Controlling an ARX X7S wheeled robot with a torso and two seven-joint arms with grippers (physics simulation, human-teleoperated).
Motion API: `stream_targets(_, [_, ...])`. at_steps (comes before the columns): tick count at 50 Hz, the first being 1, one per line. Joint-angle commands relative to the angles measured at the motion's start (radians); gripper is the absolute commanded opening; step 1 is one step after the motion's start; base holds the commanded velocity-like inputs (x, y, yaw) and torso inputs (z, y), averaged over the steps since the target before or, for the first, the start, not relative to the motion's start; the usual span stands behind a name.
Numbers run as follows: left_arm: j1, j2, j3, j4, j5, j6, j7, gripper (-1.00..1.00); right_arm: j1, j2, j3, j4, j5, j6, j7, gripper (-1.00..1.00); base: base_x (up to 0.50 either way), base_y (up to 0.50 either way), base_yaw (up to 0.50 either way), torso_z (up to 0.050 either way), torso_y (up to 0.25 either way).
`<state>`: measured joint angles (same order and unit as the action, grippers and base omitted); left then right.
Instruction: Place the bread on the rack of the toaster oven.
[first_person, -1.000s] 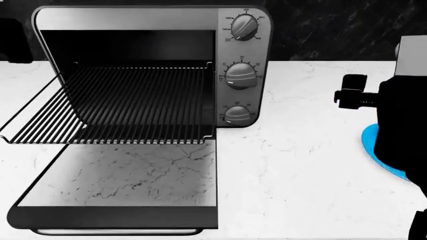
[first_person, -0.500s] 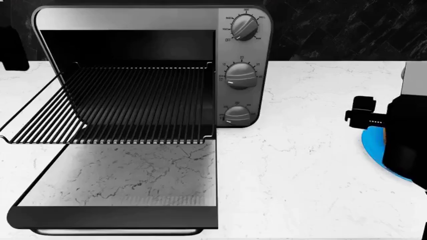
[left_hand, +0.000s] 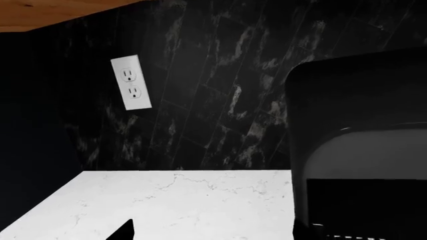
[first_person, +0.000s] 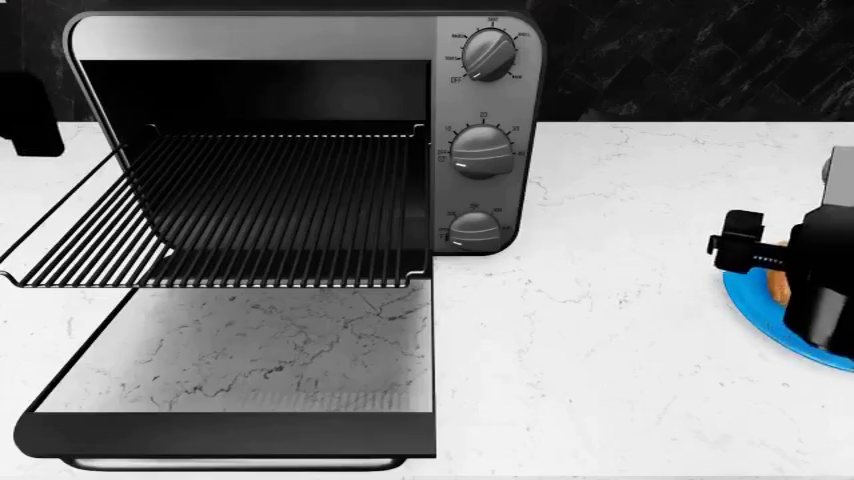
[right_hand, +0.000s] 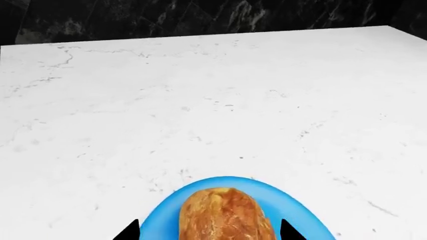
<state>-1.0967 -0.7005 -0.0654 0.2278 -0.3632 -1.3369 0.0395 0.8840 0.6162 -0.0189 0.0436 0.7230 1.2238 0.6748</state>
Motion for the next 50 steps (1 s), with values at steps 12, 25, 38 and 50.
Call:
stream_targets(12, [0.025, 0.007, -0.026, 0.004, -0.013, 0.001, 0.01, 1.0, -0.03, -0.018, -0.031, 0.196, -0.067, -0.147, -0.092, 1.0, 0.0, 0.0, 0.0, 0.0, 0.0])
stream_targets(25, [0.037, 0.002, -0.038, 0.02, -0.02, -0.004, 0.009, 1.0, -0.087, -0.032, 0.02, 0.262, -0.052, -0.22, -0.123, 1.0, 0.0, 0.0, 0.0, 0.0, 0.0])
stream_targets(38, [0.027, -0.002, -0.031, 0.022, -0.026, -0.01, 0.009, 1.0, -0.083, 0.01, 0.01, 0.155, -0.039, -0.131, -0.079, -1.0, 0.0, 0.0, 0.0, 0.0, 0.0])
stream_targets(50, [0.017, -0.001, -0.024, 0.022, -0.029, -0.011, 0.007, 1.0, 0.042, 0.054, -0.034, 0.013, -0.003, 0.022, -0.055, -1.0, 0.0, 0.0, 0.0, 0.0, 0.0])
